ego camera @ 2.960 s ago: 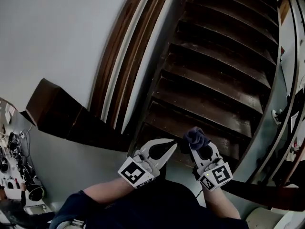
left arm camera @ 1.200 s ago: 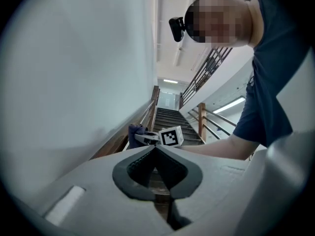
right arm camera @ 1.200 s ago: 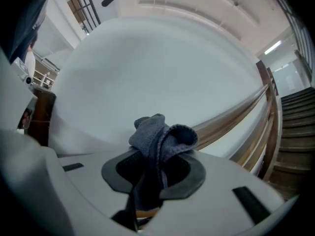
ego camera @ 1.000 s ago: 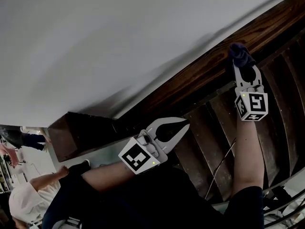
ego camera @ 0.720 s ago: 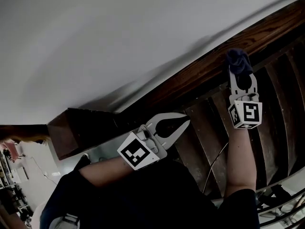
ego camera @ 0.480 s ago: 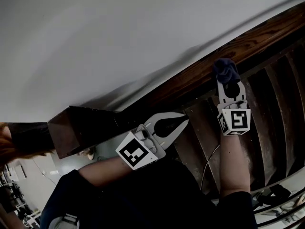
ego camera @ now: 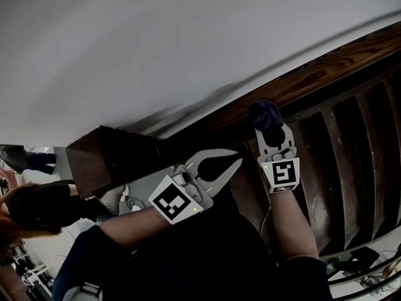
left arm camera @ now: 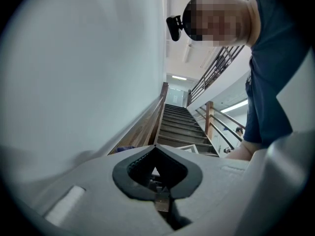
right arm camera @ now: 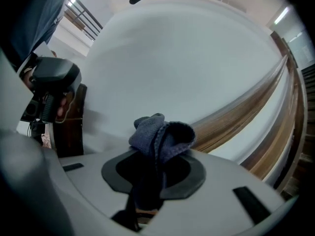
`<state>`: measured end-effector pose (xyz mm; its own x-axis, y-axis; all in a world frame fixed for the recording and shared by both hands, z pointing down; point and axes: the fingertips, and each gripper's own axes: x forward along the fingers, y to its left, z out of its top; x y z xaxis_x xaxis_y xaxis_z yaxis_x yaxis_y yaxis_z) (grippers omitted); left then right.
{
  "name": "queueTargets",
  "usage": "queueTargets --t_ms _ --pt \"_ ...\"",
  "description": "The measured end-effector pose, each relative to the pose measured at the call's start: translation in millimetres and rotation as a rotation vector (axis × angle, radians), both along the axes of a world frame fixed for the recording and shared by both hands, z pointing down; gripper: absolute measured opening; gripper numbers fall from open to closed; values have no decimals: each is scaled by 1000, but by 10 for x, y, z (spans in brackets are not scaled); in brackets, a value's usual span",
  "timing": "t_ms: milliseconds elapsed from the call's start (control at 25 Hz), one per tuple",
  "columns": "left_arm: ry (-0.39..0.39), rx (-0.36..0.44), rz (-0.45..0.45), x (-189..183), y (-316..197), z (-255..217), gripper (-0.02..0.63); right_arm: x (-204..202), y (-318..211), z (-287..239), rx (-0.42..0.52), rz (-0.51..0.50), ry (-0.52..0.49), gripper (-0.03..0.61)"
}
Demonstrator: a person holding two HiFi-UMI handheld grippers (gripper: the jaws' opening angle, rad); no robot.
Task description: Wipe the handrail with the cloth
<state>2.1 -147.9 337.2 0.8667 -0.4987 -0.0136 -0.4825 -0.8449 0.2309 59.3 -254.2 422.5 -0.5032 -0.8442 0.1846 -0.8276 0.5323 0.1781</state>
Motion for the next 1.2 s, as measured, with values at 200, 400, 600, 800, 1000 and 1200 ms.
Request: queueTargets --t_ms 200,400,600,800,1000,1200 --pt "0 -11 -28 -315 108 306 3 -549 214 504 -63 -83 19 100" --pt "8 -5 -20 -343 169 356 4 -575 207 567 -63 -84 36 100" --pt "16 15 6 -260 181 299 5 -260 52 390 -18 -57 87 100" --pt "-9 13 47 -131 126 303 5 135 -110 167 34 -39 137 100" --pt "-16 13 100 128 6 275 4 608 -319 -123 83 -5 139 100" --pt "-29 26 162 392 -141 234 5 1162 -554 -424 127 72 147 100"
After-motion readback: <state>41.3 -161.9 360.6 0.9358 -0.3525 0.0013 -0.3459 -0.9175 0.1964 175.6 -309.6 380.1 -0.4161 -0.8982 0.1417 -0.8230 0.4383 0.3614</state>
